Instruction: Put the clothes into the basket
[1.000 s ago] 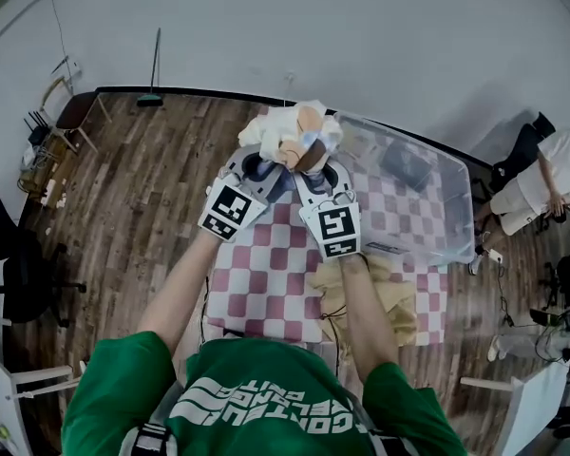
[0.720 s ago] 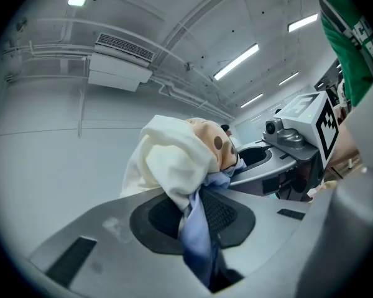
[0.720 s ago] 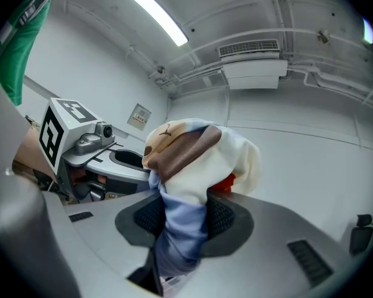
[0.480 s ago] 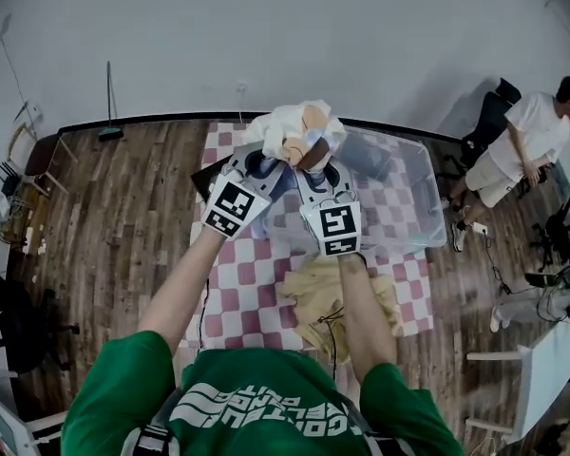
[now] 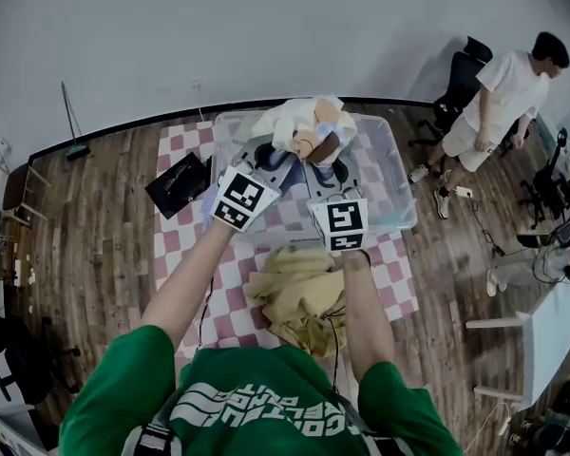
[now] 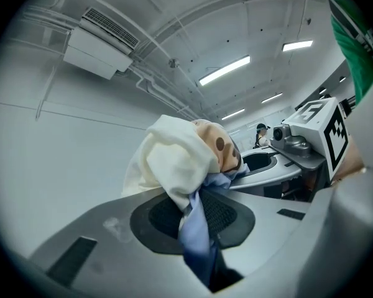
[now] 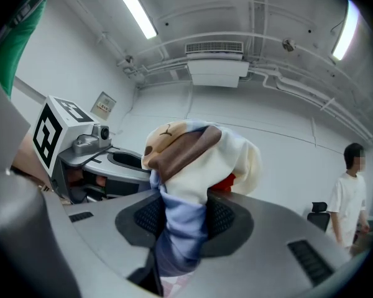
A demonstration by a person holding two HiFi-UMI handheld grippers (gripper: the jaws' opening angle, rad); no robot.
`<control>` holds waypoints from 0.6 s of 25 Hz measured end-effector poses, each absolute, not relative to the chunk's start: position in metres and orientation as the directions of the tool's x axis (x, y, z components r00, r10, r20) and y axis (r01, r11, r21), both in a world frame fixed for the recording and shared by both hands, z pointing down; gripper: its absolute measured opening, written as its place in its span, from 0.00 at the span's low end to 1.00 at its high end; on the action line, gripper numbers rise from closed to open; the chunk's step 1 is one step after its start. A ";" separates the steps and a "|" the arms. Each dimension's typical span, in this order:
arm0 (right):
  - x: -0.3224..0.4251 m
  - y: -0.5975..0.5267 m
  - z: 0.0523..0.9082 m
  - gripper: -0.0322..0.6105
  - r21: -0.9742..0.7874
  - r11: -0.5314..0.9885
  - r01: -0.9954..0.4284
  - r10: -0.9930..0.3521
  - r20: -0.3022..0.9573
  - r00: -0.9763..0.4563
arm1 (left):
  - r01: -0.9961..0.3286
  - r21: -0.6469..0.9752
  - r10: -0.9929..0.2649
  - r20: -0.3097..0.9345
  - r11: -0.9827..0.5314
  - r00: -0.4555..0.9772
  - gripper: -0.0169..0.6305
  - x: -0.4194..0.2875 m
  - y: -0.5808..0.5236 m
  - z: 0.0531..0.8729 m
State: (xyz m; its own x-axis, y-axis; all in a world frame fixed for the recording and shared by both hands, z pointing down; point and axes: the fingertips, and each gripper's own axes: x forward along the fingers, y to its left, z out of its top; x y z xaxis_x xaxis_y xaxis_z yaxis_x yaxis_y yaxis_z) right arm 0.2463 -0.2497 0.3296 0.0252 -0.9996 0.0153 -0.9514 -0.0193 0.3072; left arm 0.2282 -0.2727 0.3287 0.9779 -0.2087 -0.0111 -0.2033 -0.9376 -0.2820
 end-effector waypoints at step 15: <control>0.435 -0.185 0.385 0.26 0.235 -0.195 -0.952 -0.971 0.092 0.221 | -0.009 -0.205 -0.024 0.072 -0.979 0.997 0.11 0.422 -0.212 0.384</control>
State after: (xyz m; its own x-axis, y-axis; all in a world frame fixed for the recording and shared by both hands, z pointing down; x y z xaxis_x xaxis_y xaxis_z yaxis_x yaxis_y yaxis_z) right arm 0.4349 -0.1855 0.3849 0.2211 -0.9709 0.0922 -0.9524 -0.1946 0.2348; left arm 0.4220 -0.2117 0.3842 0.9971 -0.0242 0.0717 -0.0090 -0.9787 -0.2050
